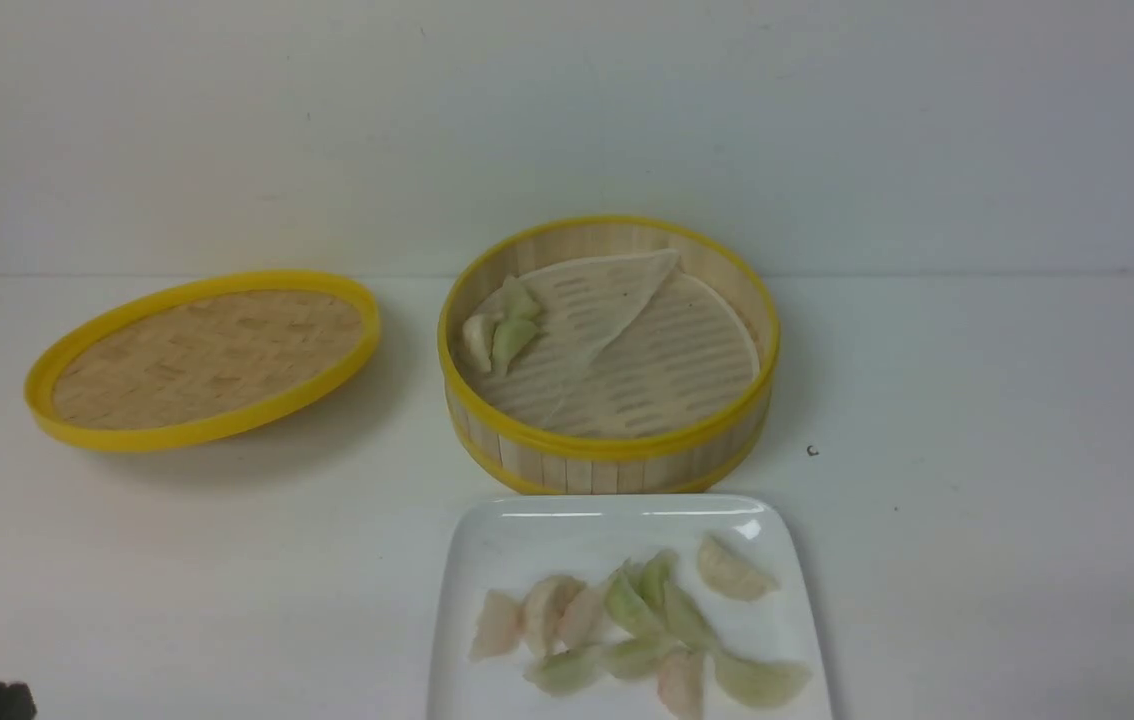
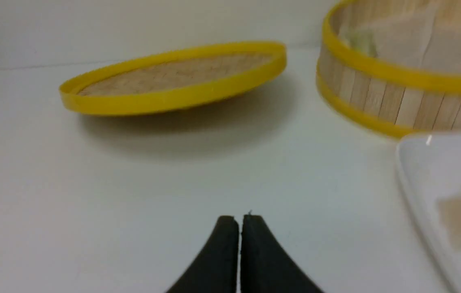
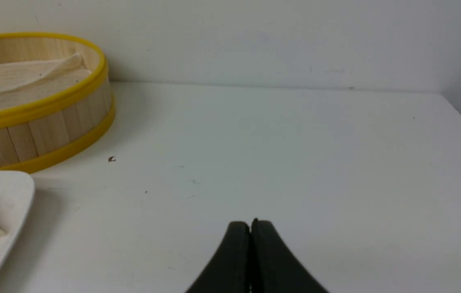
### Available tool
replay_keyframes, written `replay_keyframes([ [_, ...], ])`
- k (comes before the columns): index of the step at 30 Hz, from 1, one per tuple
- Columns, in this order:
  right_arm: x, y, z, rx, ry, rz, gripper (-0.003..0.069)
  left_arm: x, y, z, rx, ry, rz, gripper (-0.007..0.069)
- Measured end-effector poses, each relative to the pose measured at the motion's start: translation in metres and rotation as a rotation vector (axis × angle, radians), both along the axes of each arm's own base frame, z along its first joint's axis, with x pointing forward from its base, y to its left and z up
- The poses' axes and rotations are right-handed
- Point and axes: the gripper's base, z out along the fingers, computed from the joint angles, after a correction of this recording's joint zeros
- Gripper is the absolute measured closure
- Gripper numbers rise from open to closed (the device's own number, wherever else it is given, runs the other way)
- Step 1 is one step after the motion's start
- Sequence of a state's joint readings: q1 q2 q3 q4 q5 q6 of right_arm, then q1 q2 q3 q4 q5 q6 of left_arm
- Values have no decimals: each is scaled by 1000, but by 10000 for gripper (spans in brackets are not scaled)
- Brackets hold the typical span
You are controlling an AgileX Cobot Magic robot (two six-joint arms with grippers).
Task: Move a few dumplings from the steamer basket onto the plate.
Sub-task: Use the left arm to grab a dumpling from the steamer
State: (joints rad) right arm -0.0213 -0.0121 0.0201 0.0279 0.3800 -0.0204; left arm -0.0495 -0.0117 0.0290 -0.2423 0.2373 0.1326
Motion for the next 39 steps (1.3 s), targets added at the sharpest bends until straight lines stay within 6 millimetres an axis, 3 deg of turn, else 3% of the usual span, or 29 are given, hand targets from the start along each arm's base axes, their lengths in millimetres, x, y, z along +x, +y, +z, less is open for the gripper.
replay_keyframes([
  [7,0,0,0,0,0,0,672,-2,17,41,-400,-429,162,631],
  [9,0,0,0,0,0,0,672,-5,19,51,-463,-478,172,631],
  [11,0,0,0,0,0,0,672,-11,15,89,-478,-507,115,631],
  [13,0,0,0,0,0,0,672,-8,8,118,-419,-423,54,631],
  [14,0,0,0,0,0,0,672,-7,7,120,-404,-409,47,631],
  [16,0,0,0,-1,0,0,672,9,-5,156,-318,-178,-39,631],
  [17,0,0,0,-1,0,0,672,26,-11,166,-283,-23,-71,631],
  [19,0,0,0,-1,0,0,672,39,-15,173,-252,94,-99,631],
  [20,0,0,0,-1,0,0,672,56,-19,181,-215,213,-131,631],
  [21,0,0,0,-1,0,0,672,80,-23,181,-164,342,-165,631],
  [22,0,0,0,-1,0,0,672,87,-24,178,-159,373,-168,631],
  [23,0,0,0,-1,0,0,672,118,-27,174,-122,461,-198,631],
  [25,0,0,0,-1,0,0,672,155,-32,166,-101,542,-241,631],
  [26,0,0,0,-1,0,0,672,159,-32,167,-91,544,-252,631],
  [27,0,0,0,-1,0,0,672,188,-37,158,-86,615,-296,631],
  [30,0,0,0,-1,0,0,672,229,-52,139,-51,742,-397,631],
  [31,0,0,0,-1,0,0,672,231,-54,139,-47,748,-403,631],
  [34,0,0,0,-1,0,0,672,266,-83,128,48,800,-476,631],
  [39,0,0,0,-2,0,0,672,297,-108,120,155,814,-478,631],
])
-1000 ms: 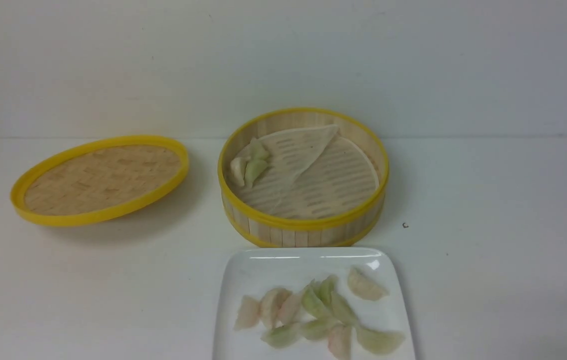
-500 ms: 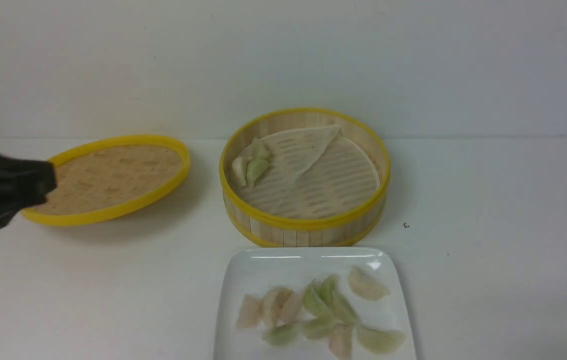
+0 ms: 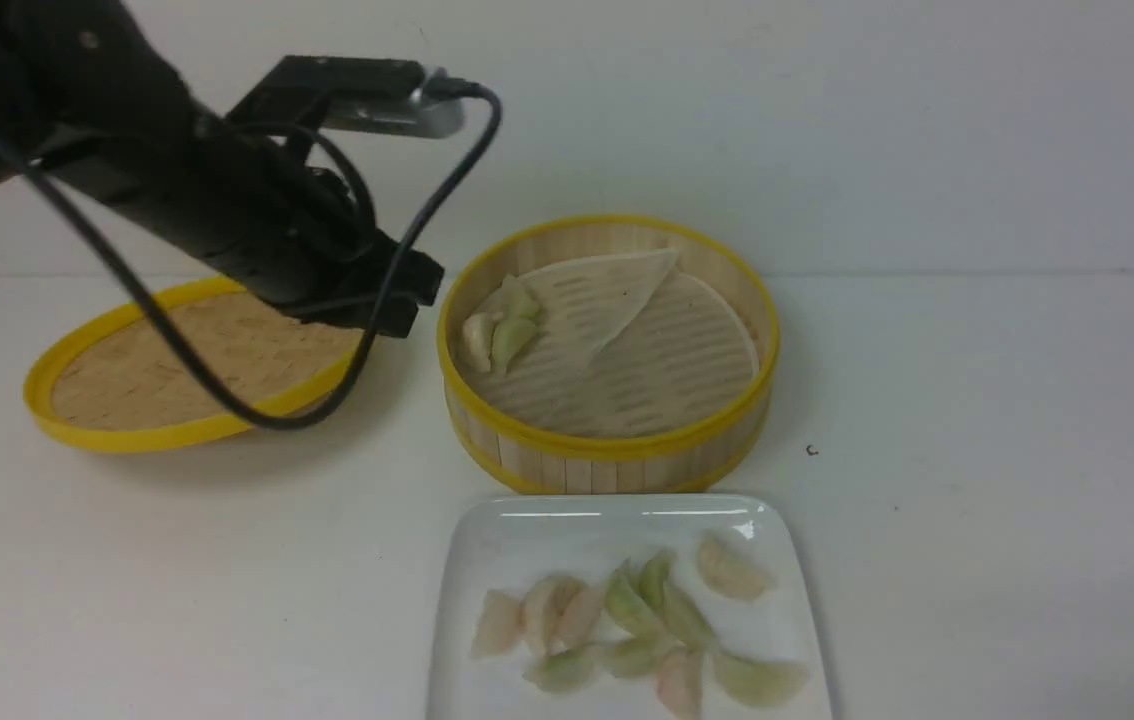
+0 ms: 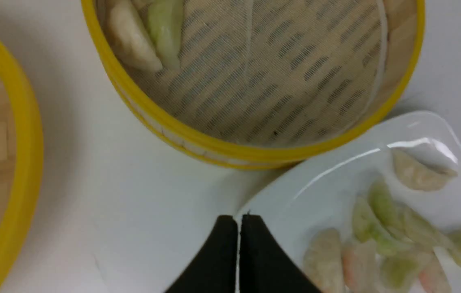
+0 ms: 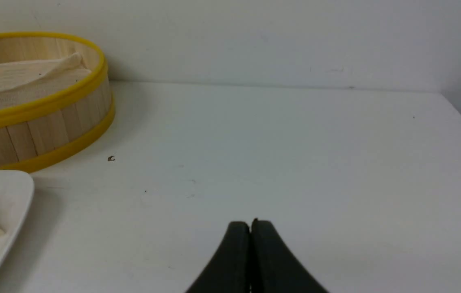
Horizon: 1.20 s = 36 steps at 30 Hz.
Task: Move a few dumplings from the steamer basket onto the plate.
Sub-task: Use the left arm to grab a dumpling from the steamer
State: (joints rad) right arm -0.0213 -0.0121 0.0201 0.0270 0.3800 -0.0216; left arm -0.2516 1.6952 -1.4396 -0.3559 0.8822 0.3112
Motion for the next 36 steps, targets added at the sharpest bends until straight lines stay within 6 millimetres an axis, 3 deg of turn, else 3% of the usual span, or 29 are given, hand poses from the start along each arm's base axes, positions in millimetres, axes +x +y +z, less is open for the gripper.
replay_keyframes([
  [7,0,0,0,0,0,0,672,42,-34,-18,115,-86,-91,631],
  [14,0,0,0,0,0,0,672,70,-44,-51,187,-193,-125,594],
  [18,0,0,0,1,0,0,672,86,-53,-77,195,-265,-131,471],
  [20,0,0,0,1,0,0,672,90,-59,-90,196,-274,-136,372],
  [21,0,0,0,1,0,0,672,90,-59,-91,197,-275,-137,364],
  [22,0,0,0,1,0,0,672,93,-63,-101,200,-276,-143,304],
  [26,0,0,0,1,0,0,672,97,-69,-125,210,-264,-154,223],
  [28,0,0,0,1,0,0,672,100,-69,-138,223,-255,-161,210],
  [33,0,0,0,1,0,0,672,104,-71,-143,222,-280,-157,211],
  [36,0,0,0,1,0,0,672,105,-71,-143,225,-286,-160,272],
])
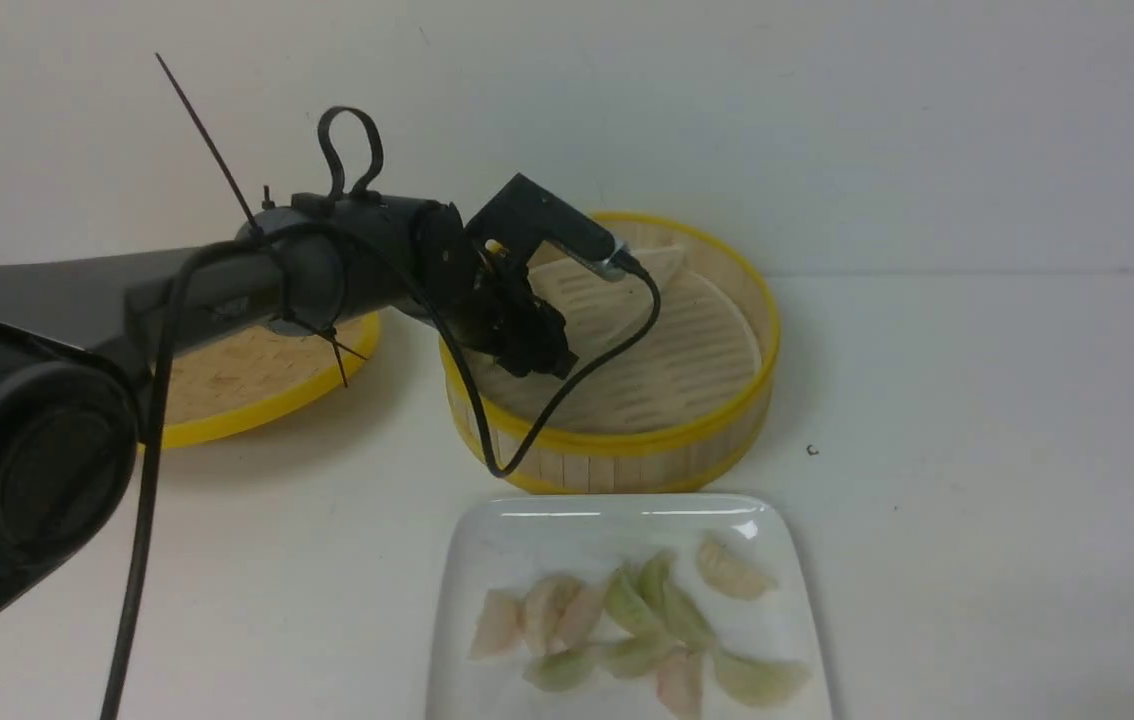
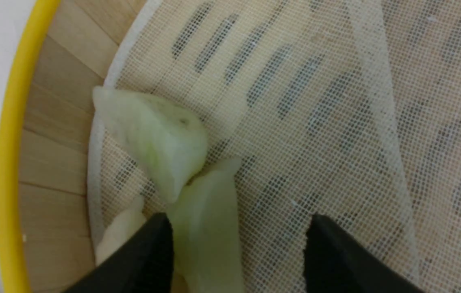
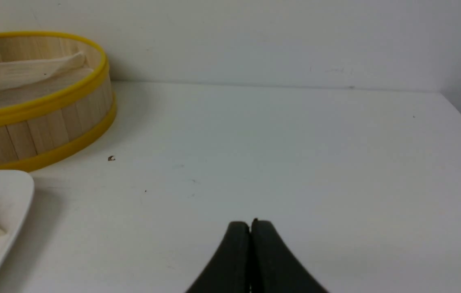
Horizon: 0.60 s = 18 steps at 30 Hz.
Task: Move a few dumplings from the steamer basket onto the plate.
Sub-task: Use the left arm to grab a dumpling from the steamer
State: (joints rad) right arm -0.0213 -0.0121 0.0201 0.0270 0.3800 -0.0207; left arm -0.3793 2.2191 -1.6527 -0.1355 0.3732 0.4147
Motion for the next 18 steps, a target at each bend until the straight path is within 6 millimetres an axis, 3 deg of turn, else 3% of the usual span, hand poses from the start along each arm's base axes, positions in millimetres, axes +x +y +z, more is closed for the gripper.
replay_keyframes([
  [2,0,0,0,0,0,0,672,0,0,1,7,-5,-5,372],
  [4,0,0,0,0,0,0,672,-2,-3,3,28,-12,-26,519],
  [6,0,0,0,0,0,0,672,-6,-8,10,47,-16,-52,568],
  [9,0,0,0,0,0,0,672,-18,-18,17,81,14,-95,587],
  [15,0,0,0,0,0,0,672,-37,-23,74,21,-36,-80,589],
  [18,0,0,0,0,0,0,672,-38,-23,81,9,-47,-73,589],
])
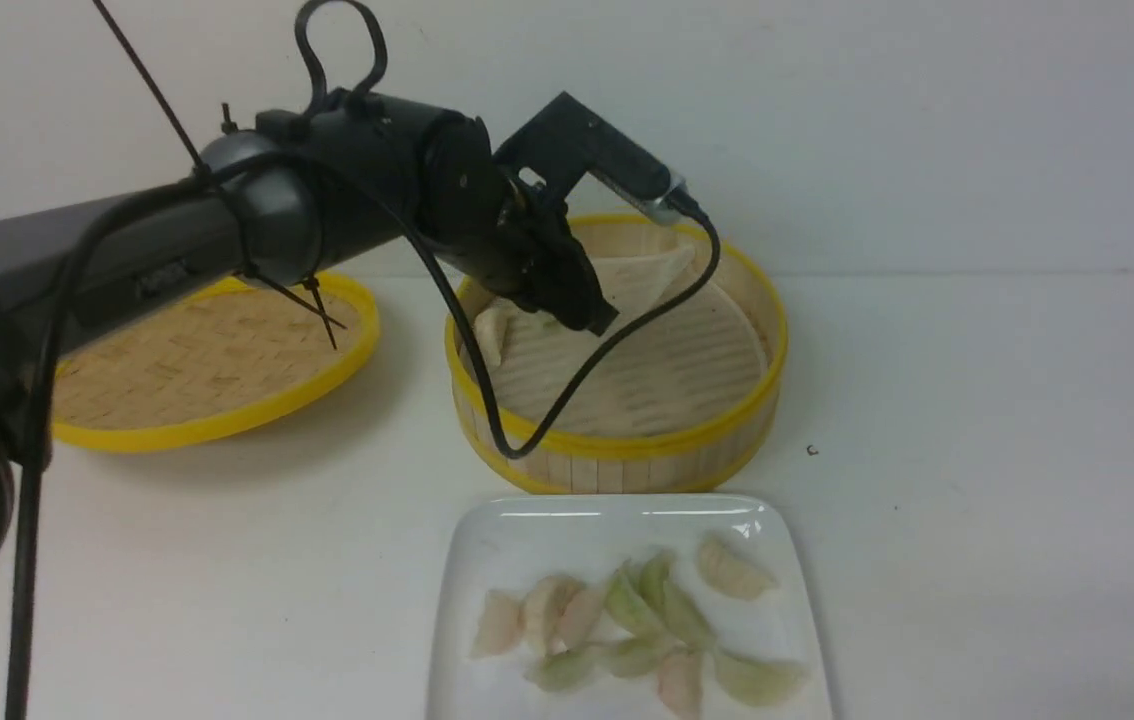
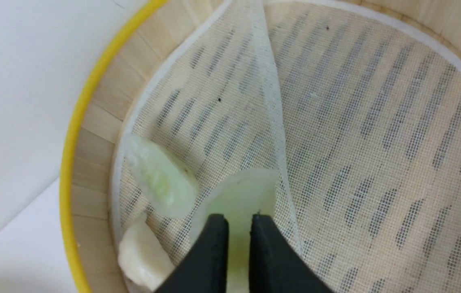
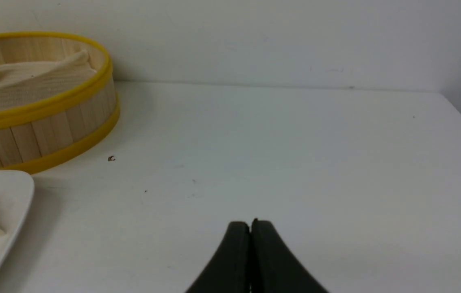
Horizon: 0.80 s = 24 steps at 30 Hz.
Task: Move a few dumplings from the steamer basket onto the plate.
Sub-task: Use the left arm to grab a dumpling from the steamer, then use the left arm to put the dumpling into the plate
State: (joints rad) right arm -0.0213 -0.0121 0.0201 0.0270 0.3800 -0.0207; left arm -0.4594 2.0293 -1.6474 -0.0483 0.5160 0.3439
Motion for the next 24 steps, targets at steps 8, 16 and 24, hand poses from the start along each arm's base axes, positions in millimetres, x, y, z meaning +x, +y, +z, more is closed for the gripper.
replay_keyframes([
  [8,0,0,0,0,0,0,672,-6,-4,-6,-10,83,8,589],
  [16,0,0,0,0,0,0,672,-48,3,40,-84,306,3,589],
  [24,0,0,0,0,0,0,672,-106,1,48,-90,542,-73,589],
])
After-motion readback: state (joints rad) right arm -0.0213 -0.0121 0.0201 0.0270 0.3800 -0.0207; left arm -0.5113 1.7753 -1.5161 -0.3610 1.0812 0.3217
